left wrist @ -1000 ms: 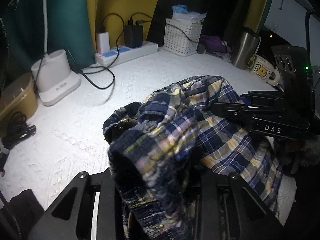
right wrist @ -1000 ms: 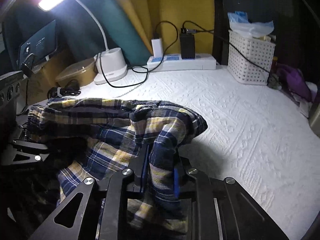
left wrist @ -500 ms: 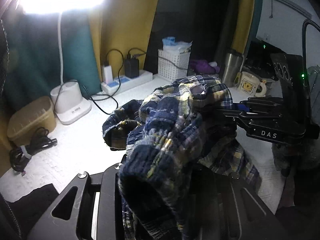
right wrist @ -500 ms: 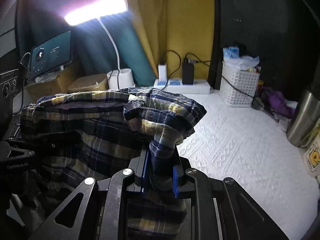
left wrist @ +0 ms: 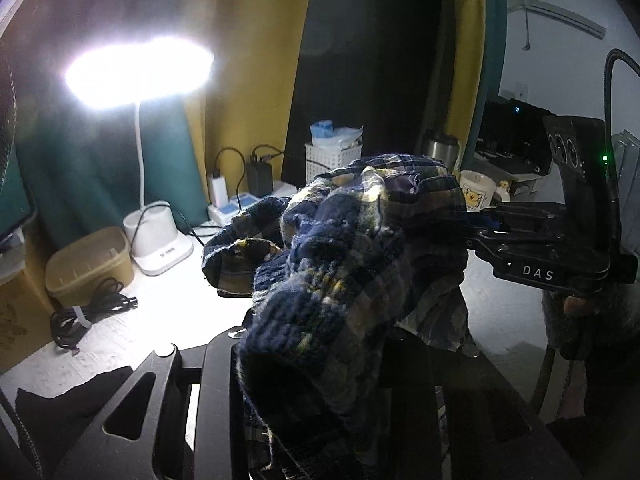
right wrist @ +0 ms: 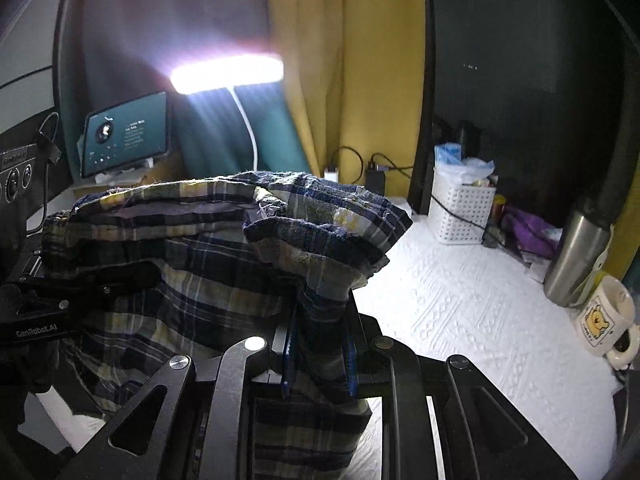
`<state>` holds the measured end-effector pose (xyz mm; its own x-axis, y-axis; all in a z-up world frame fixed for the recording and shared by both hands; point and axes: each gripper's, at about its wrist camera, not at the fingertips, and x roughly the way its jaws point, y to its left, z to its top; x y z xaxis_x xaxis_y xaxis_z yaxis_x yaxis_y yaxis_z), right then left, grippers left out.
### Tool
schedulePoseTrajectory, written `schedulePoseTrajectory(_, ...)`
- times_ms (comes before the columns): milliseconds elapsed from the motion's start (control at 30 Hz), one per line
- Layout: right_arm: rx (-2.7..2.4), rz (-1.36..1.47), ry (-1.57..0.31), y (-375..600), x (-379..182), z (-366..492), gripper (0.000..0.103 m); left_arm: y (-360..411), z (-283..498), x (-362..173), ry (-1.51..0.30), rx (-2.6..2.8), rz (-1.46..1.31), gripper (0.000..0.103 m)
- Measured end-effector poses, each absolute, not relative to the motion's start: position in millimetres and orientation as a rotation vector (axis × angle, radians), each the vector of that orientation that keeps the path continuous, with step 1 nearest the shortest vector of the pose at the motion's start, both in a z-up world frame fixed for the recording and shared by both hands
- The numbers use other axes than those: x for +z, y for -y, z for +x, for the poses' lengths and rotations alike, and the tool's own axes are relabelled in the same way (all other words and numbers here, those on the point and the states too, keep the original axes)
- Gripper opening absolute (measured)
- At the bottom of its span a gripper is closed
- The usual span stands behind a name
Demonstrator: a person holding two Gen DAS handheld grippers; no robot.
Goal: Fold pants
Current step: 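Lift the plaid pants bundle up with both grippers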
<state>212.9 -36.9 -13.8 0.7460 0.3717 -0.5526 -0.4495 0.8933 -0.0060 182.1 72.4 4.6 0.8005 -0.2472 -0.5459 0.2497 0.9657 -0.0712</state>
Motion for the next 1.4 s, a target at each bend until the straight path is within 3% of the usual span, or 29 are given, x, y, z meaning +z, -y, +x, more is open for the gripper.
schedulePoseTrajectory(1400,0.539,-0.213,-0.292,-10,75,74,0.020,-110,33,70,-0.272,-0.117,0.061,0.029)
